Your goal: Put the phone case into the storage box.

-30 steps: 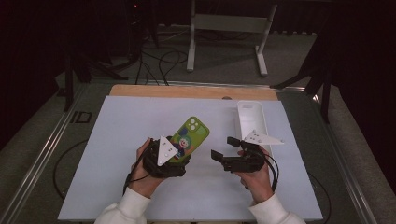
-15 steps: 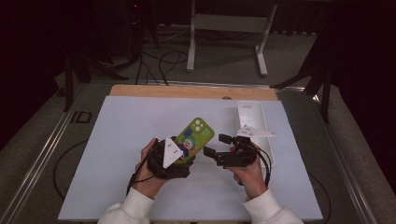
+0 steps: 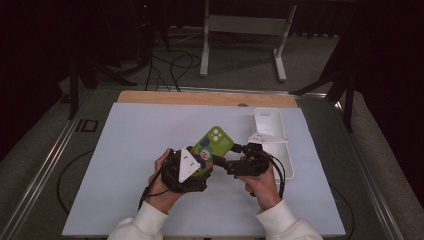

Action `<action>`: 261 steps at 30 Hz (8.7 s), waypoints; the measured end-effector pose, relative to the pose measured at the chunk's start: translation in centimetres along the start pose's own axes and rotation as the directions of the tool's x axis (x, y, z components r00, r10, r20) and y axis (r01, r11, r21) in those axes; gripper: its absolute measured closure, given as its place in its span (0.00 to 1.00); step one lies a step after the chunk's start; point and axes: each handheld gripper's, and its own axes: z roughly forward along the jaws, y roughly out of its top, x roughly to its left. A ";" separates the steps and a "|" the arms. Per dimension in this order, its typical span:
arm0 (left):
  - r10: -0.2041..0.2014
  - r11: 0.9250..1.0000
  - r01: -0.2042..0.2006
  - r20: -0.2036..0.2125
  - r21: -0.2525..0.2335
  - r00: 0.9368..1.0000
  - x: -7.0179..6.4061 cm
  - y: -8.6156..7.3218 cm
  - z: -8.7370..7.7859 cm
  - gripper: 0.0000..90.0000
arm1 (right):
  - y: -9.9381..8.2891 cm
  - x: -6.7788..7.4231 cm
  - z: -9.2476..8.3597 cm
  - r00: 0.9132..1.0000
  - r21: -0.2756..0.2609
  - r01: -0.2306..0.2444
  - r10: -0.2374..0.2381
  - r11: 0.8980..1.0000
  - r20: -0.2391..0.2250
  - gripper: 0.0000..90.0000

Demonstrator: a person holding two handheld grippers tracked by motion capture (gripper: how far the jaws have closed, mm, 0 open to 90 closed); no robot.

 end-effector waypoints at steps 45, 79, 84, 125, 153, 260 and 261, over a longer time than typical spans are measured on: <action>-0.034 0.999 0.037 0.109 -0.026 0.993 0.1 -0.4 0.1 0.10 | 0.6 0.9 0.6 0.993 0.005 0.020 -0.020 1.000 -0.115 0.98; -0.077 0.997 0.074 0.288 0.024 0.954 1.3 -0.8 -0.1 0.13 | 1.0 1.0 -1.4 0.979 0.032 0.135 -0.128 0.990 -0.159 0.98; -0.098 0.995 0.099 0.311 0.012 0.945 1.7 -1.0 -0.2 0.17 | 1.1 1.2 -1.7 0.974 0.033 0.155 -0.147 0.987 -0.174 0.98; -0.059 0.997 0.075 0.571 -0.004 0.819 1.7 -1.7 -0.3 0.71 | 1.1 1.6 -2.7 0.911 0.032 0.262 -0.237 0.964 -0.337 0.98; -0.084 0.990 0.127 0.491 -0.054 0.867 1.9 -2.0 -0.7 0.86 | 1.0 1.4 -3.3 0.966 0.033 0.230 -0.224 0.973 -0.127 0.15; -0.136 0.983 0.148 0.110 -0.106 0.985 -1.7 -1.4 0.2 0.85 | 2.8 3.7 -0.8 0.988 -0.169 0.013 0.014 0.986 0.157 0.16; -0.137 0.983 0.148 0.109 -0.106 0.985 -1.8 -1.4 0.2 0.85 | 2.8 3.9 -0.8 0.987 -0.165 0.019 0.008 0.986 0.162 0.17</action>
